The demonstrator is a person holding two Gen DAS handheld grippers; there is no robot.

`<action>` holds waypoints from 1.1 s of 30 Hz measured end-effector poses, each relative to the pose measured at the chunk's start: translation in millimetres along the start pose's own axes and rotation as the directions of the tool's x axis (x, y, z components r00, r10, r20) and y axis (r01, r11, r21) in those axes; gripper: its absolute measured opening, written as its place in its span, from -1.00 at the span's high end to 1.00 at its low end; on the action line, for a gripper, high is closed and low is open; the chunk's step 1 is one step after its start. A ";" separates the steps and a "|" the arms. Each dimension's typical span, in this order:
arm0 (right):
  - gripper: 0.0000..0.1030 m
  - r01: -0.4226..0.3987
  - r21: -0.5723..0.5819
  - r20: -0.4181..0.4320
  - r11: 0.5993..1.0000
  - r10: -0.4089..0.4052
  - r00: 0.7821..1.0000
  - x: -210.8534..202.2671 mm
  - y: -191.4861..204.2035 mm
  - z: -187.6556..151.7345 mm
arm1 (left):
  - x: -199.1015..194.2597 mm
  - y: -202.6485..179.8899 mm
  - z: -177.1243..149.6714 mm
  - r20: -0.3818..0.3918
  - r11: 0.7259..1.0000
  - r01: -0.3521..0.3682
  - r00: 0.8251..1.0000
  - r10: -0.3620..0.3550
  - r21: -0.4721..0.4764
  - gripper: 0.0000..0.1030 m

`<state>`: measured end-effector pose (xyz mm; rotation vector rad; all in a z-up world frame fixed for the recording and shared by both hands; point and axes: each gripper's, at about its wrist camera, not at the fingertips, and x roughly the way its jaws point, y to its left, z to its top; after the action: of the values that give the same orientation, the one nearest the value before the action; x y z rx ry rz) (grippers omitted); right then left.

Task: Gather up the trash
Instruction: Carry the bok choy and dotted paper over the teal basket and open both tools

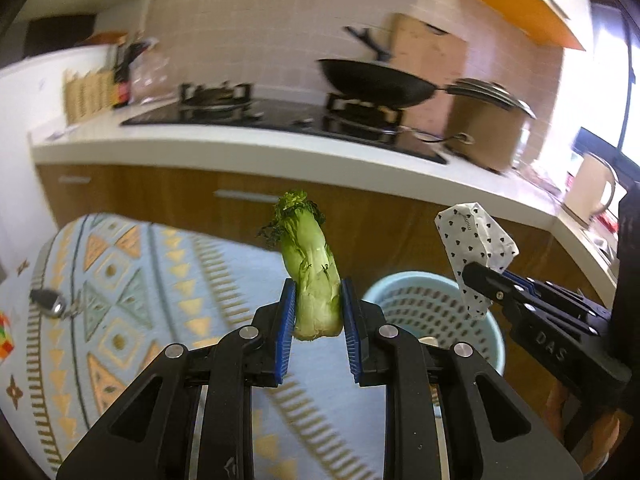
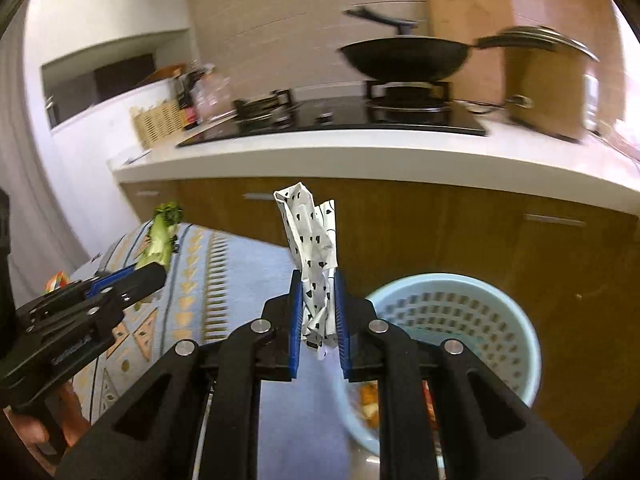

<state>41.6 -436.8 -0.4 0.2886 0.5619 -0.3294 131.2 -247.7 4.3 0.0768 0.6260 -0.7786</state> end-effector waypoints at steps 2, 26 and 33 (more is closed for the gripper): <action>0.76 0.038 0.032 -0.002 0.999 -0.038 0.999 -7.0 -21.5 1.6 | 2.6 -14.7 2.1 -0.002 1.000 0.022 1.000 -0.022 0.021 0.60; -0.06 0.192 0.238 -0.224 0.952 -0.138 0.965 22.3 -131.3 -37.7 | 74.0 -104.0 -14.2 -0.195 0.974 0.196 0.966 -0.171 0.116 -0.14; -0.06 0.207 0.252 -0.170 0.945 -0.168 0.971 2.5 -124.4 -29.0 | 56.2 -93.0 -15.3 -0.181 0.976 0.193 0.968 -0.173 0.103 -0.18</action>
<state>-17.3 -540.0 -47.1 0.5259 0.6932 -0.5750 91.0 -345.7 -24.5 0.2001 0.7563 -0.9964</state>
